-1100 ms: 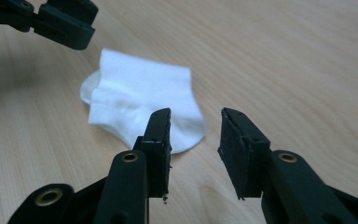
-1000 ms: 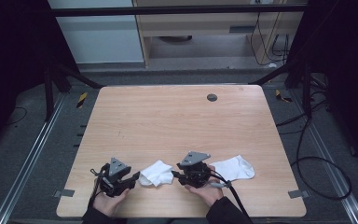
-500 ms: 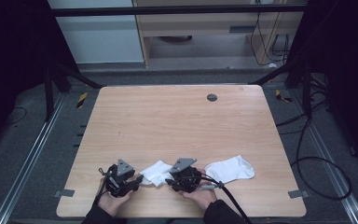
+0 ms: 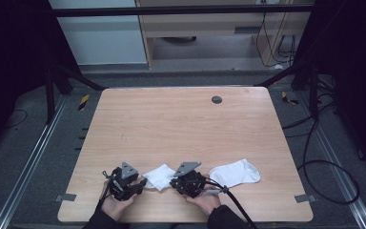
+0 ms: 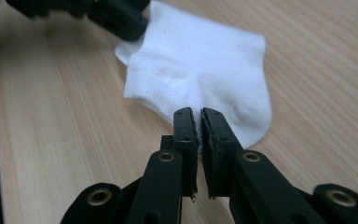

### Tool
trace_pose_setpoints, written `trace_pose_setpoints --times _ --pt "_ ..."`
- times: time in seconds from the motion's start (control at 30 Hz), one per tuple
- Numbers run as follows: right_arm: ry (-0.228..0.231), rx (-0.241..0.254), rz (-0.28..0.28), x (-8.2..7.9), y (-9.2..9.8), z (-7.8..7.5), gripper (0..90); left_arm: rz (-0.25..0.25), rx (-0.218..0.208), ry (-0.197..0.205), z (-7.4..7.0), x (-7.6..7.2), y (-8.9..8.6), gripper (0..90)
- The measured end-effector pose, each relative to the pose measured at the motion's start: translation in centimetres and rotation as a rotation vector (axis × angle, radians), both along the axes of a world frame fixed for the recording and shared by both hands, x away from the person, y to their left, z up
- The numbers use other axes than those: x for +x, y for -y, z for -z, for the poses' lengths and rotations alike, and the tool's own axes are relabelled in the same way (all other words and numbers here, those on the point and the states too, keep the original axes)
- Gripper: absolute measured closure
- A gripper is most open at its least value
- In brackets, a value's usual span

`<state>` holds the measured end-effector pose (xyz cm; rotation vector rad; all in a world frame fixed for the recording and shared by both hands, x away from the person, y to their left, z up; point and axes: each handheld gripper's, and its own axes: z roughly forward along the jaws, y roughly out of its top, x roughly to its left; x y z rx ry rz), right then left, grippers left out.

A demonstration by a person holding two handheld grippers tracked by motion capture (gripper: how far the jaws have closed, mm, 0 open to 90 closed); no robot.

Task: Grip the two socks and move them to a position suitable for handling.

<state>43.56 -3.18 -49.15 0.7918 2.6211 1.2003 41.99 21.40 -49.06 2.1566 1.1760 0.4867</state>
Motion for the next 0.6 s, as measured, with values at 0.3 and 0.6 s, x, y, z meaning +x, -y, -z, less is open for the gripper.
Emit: trace_pose_setpoints --times 0.3,0.6 --pt "0.007 0.171 0.093 0.0 0.9 -2.0 84.8 -0.005 -0.018 0.002 -0.2 -0.4 0.3 55.4" --pt "0.002 0.217 0.100 0.0 0.1 -2.8 84.8 -0.005 -0.016 -0.022 0.2 0.0 0.8 67.7"
